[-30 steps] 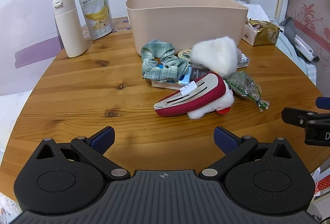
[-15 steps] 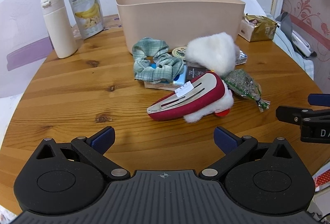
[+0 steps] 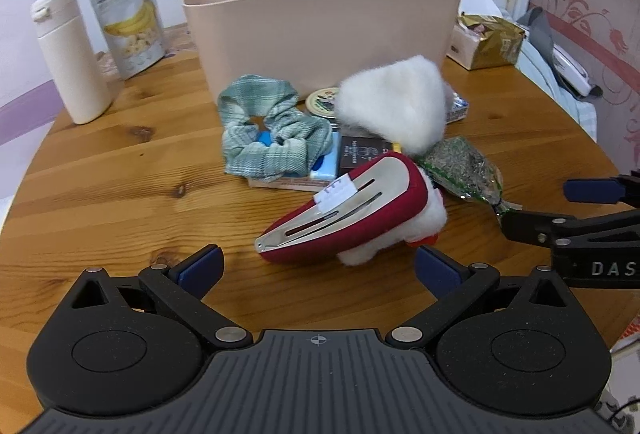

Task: Organize objects
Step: 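Move left tool toward red Hello Kitty clip while right tool approaches green snack bag, then close left tool on red Hello Kitty clip while right tool grips green snack bag's tail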

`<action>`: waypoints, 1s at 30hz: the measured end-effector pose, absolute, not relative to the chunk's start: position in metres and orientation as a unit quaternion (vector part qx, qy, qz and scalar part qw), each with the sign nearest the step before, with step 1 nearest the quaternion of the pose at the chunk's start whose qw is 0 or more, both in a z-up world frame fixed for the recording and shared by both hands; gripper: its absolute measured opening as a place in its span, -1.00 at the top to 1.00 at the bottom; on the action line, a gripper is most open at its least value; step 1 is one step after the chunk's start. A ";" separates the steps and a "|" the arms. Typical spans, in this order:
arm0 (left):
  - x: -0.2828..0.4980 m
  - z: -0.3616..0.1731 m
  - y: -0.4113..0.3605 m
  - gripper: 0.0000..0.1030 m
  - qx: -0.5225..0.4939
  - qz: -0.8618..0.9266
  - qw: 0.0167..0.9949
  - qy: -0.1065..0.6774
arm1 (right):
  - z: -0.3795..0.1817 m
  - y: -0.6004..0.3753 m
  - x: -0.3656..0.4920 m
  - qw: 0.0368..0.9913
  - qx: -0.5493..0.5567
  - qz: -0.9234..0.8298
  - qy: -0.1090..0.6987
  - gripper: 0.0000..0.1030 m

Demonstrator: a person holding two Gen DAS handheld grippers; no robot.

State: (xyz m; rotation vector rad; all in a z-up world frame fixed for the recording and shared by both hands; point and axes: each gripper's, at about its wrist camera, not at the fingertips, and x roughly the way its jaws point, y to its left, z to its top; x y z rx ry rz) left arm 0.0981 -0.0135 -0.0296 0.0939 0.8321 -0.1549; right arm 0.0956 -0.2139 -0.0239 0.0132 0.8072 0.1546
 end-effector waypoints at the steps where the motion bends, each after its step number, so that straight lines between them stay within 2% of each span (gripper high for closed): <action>1: 0.100 -0.030 -0.014 -1.00 0.046 -0.077 0.910 0.405 | -0.025 -0.213 0.098 0.916 0.006 0.077 0.395 -0.67; 19: 0.141 -0.039 -0.012 -1.00 0.046 -0.113 0.898 0.424 | -0.043 -0.198 0.140 0.897 -0.016 0.097 0.430 -0.59; 30: 0.155 -0.042 -0.016 -0.99 0.037 -0.137 0.889 0.436 | -0.051 -0.194 0.155 0.896 -0.022 0.107 0.431 -0.45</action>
